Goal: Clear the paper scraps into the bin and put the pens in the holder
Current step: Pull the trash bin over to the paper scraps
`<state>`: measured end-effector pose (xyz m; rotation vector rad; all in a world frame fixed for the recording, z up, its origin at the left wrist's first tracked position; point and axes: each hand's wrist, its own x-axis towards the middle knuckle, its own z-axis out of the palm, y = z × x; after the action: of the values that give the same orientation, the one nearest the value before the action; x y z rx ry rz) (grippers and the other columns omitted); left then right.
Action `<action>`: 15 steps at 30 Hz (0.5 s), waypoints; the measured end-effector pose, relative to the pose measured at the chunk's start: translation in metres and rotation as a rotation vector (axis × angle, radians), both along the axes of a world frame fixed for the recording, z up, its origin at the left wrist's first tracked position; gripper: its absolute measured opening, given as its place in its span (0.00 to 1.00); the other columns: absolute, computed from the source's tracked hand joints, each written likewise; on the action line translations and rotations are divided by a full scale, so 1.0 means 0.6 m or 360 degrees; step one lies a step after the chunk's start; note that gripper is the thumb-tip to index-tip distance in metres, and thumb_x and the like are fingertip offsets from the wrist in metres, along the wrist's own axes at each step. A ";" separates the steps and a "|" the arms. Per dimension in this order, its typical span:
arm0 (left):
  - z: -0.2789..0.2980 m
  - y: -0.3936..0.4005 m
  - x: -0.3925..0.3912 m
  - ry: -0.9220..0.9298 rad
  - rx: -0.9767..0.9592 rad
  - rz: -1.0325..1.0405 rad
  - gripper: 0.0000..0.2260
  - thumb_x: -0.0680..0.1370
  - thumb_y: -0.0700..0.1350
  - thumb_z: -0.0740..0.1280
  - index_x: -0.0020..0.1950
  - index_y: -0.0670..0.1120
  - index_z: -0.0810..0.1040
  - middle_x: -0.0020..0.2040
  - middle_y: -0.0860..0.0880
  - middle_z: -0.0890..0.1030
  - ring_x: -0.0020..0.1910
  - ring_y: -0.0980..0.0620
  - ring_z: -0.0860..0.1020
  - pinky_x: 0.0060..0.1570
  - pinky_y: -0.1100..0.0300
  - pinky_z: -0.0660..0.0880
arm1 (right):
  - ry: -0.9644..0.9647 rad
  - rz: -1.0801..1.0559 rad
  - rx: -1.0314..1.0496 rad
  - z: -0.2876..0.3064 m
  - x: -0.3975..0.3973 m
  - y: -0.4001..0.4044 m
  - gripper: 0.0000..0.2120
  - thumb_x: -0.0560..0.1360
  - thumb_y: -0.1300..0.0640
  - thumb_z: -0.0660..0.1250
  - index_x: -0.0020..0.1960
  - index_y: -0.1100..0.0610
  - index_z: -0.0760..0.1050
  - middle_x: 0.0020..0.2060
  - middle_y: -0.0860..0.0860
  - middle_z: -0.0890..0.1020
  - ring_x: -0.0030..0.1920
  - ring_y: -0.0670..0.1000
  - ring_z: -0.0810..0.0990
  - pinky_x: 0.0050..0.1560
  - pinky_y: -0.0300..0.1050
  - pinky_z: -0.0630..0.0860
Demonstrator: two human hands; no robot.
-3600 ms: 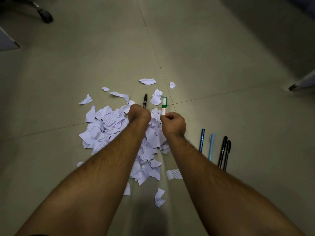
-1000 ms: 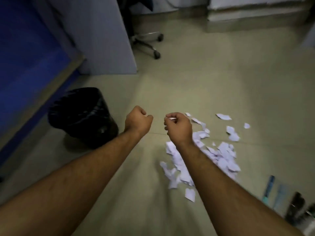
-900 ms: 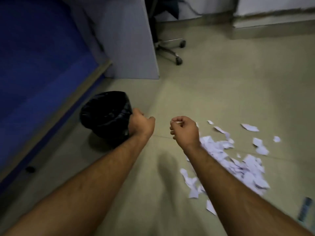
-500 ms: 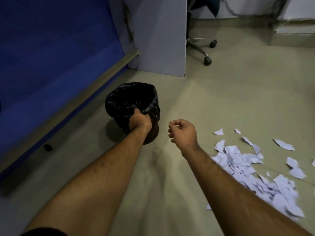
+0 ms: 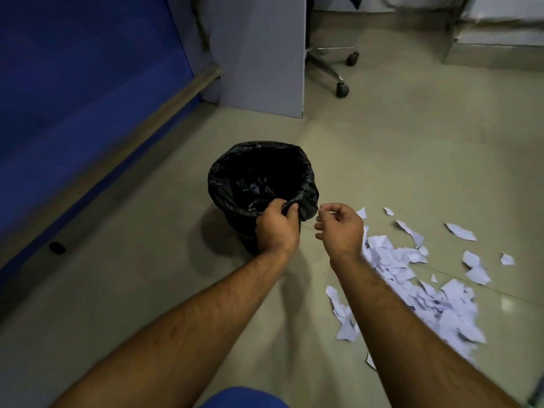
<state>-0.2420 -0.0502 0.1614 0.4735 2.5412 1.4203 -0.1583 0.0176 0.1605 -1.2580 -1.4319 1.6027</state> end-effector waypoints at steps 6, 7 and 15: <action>0.031 0.009 0.059 0.0336 -0.0272 -0.0285 0.26 0.75 0.48 0.66 0.71 0.51 0.61 0.49 0.44 0.83 0.49 0.39 0.81 0.48 0.50 0.78 | 0.0010 -0.0088 0.0011 -0.005 0.034 0.032 0.04 0.75 0.59 0.67 0.46 0.52 0.79 0.37 0.52 0.84 0.35 0.50 0.83 0.40 0.51 0.83; 0.027 0.009 0.071 0.0395 -0.0264 -0.0359 0.27 0.74 0.47 0.65 0.71 0.51 0.60 0.51 0.44 0.82 0.48 0.39 0.81 0.48 0.48 0.78 | 0.0003 -0.0118 0.0007 -0.007 0.037 0.035 0.04 0.75 0.59 0.67 0.45 0.51 0.79 0.37 0.52 0.84 0.35 0.50 0.83 0.41 0.52 0.83; 0.030 0.080 0.110 0.0338 -0.0678 -0.1237 0.12 0.75 0.44 0.64 0.58 0.48 0.77 0.54 0.46 0.81 0.55 0.45 0.78 0.48 0.57 0.71 | -0.0150 -0.0505 -0.0022 -0.004 0.121 0.075 0.05 0.67 0.52 0.65 0.41 0.48 0.79 0.37 0.49 0.84 0.41 0.56 0.84 0.51 0.60 0.81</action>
<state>-0.1760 -0.0019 0.1796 1.3751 2.2749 0.5602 -0.0855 0.0623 0.1582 -1.5013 -1.2052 1.3571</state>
